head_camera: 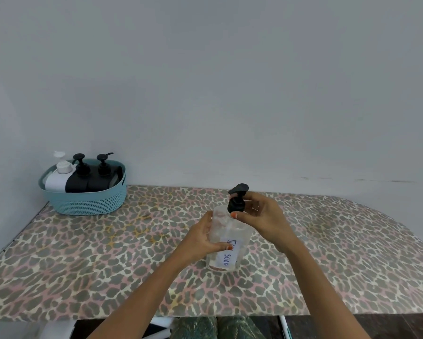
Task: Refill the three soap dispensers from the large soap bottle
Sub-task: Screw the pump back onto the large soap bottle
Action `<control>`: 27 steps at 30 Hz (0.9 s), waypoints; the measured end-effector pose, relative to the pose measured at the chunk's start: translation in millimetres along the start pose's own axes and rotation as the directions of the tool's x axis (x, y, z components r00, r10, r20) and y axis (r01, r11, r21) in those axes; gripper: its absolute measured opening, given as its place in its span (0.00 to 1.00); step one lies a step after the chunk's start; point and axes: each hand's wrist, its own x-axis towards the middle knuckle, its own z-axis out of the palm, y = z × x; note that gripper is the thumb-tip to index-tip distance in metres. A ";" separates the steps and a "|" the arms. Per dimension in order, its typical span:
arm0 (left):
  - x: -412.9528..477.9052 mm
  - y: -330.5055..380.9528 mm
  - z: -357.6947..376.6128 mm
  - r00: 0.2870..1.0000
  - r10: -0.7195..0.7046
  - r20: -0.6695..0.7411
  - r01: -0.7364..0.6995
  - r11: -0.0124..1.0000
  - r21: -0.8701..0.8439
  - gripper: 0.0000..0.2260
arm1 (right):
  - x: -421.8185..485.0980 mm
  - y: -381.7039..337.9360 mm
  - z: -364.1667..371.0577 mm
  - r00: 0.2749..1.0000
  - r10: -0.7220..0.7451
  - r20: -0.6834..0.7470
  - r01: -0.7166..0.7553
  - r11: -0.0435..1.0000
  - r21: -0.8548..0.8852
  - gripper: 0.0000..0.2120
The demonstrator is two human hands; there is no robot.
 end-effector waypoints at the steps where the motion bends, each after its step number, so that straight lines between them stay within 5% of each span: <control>1: 0.1 0.0 0.0 1.000 0.000 -0.001 0.000 1.000 -0.001 0.30 | 2.0 1.3 3.8 0.998 -0.010 -0.059 0.007 0.999 -0.043 0.15; 8: 2.5 -3.5 -0.1 1.000 0.014 0.011 -0.014 1.000 0.009 0.32 | 7.3 4.5 30.4 0.947 -0.090 -0.309 0.030 0.981 -0.193 0.20; 14: 1.8 -1.4 0.1 1.000 0.012 0.014 -0.012 1.000 0.003 0.31 | -3.5 -2.3 1.8 0.998 0.018 0.061 -0.025 0.993 0.115 0.22; 17: 1.8 -1.7 0.0 1.000 0.011 0.015 -0.011 1.000 -0.003 0.31 | -6.2 -4.7 -4.8 0.992 0.011 0.122 -0.029 0.989 0.147 0.18; 27: 1.5 -1.5 0.0 1.000 0.008 0.012 -0.008 1.000 -0.010 0.31 | 7.5 4.2 27.6 0.958 -0.044 -0.284 0.010 0.993 -0.120 0.20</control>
